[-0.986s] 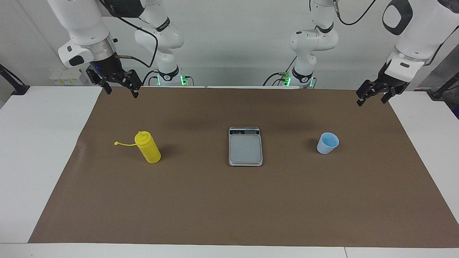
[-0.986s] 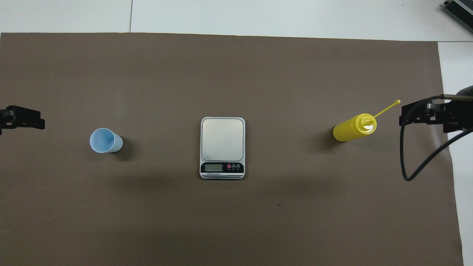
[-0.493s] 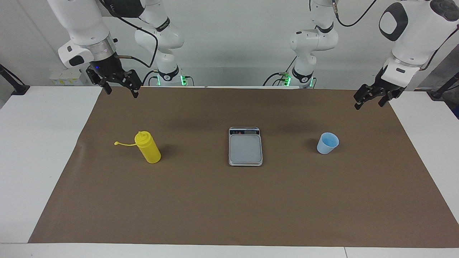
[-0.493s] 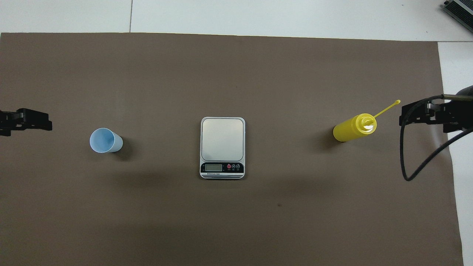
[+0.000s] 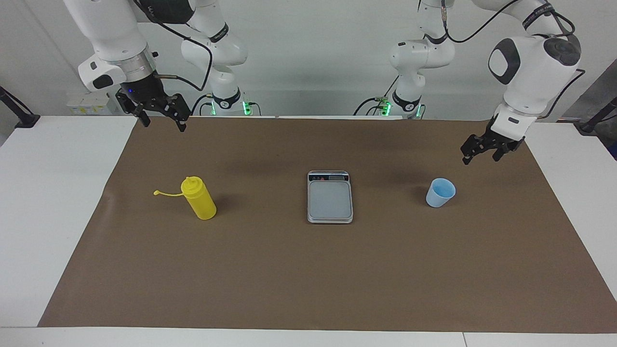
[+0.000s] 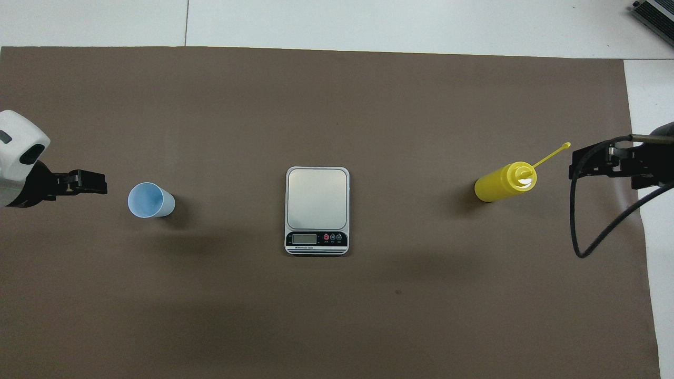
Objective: Pour seasoning into cup on scale with both arms
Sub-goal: 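Reach the left gripper toward the light-blue cup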
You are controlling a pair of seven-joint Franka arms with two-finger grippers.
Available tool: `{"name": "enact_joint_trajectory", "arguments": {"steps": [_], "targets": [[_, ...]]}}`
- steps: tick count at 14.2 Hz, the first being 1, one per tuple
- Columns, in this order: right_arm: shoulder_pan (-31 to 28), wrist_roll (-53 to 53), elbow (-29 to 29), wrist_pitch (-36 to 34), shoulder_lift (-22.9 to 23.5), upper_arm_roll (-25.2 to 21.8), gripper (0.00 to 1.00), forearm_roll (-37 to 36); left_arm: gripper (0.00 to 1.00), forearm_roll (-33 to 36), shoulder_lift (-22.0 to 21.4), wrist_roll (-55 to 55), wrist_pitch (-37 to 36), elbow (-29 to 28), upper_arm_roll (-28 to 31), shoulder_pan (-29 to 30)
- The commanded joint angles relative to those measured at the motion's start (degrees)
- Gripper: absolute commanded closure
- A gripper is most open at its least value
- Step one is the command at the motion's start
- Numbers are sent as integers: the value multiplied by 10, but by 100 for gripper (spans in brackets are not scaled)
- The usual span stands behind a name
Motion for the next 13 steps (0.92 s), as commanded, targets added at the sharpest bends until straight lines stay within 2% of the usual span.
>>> {"name": "enact_joint_trajectory", "arguments": {"steps": [1, 5, 13], "targets": [[-7, -5, -15, 2, -13, 1, 0, 13, 0, 8, -5, -3, 76, -63, 1, 0], [-7, -5, -15, 2, -13, 1, 0, 13, 0, 8, 24, -2, 170, -104, 1, 3], [-7, -5, -15, 2, -13, 1, 0, 13, 0, 6, 32, -2, 228, -140, 1, 4]]}}
